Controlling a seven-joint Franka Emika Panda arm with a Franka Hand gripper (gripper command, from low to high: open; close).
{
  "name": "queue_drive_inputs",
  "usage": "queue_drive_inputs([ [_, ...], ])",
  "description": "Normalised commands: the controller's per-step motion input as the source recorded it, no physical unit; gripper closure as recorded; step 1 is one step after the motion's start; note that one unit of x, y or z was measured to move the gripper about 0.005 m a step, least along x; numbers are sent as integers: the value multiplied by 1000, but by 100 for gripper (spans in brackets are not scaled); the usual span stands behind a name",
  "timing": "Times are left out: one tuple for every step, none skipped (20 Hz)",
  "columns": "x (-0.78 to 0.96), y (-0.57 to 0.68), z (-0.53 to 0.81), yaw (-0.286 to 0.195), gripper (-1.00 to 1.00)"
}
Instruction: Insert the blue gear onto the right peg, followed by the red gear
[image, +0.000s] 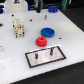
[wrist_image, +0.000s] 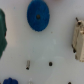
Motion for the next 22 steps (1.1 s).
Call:
queue_drive_inputs([
  [-352, 332, -445, 0, -100],
  [-340, 285, -439, 0, -100],
  [-299, 281, -440, 0, -100],
  [-291, 282, -455, 0, -100],
  [-285, 264, -481, 0, -100],
  [-274, 253, -462, 0, -100],
  [-294, 254, -488, 0, -100],
  [-296, 227, -507, 0, -100],
  [-259, 219, -514, 0, -100],
  [-257, 193, -512, 0, -100],
  [-213, 134, -509, 0, -100],
  [-235, 82, -552, 0, -100],
  [-232, 100, -536, 0, -100],
  [-243, 84, -506, 0, -100],
  [-198, 82, -519, 0, -100],
  [-209, 31, -508, 0, -100],
  [-206, 5, -489, 0, -100],
  [-209, -6, -453, 0, -100],
  [-185, 21, -458, 0, -100],
  [-213, -5, -452, 0, -100],
  [-182, -10, -439, 0, -100],
  [-196, -20, -417, 0, -100],
])
